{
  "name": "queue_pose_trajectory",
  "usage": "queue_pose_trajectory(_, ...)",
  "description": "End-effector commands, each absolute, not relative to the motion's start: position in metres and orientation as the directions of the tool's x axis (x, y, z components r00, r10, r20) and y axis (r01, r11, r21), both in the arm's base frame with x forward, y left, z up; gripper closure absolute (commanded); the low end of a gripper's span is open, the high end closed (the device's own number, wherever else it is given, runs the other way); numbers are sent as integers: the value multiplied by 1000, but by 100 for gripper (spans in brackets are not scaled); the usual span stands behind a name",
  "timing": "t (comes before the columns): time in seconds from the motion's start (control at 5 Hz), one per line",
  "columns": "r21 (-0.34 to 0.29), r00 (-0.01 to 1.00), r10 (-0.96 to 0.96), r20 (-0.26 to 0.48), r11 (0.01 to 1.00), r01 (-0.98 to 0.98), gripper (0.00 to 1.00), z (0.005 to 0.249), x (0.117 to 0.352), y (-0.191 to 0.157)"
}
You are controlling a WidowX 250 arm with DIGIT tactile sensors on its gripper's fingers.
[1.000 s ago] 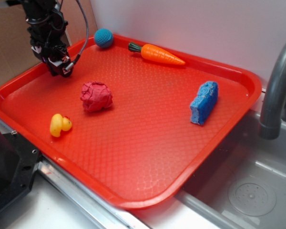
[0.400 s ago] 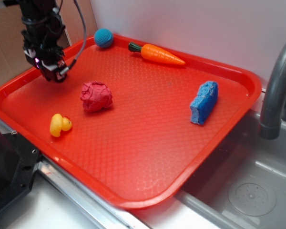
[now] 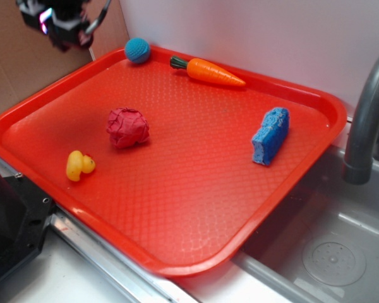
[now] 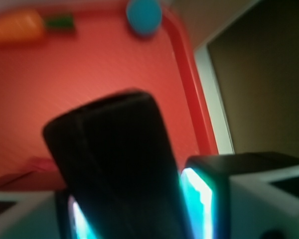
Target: Grab the black box.
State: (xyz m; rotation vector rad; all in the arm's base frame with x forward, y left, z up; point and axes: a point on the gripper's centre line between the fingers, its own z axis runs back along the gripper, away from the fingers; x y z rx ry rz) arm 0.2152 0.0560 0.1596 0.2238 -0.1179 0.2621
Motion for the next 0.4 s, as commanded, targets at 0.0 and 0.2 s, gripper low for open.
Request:
queue_pose_trajectory(0.0,104,880,421,219,887,-450,100,251,232,8)
queue_pose_trajectory(0.2,25,921,357,156,931,-365,100,246,230,3)
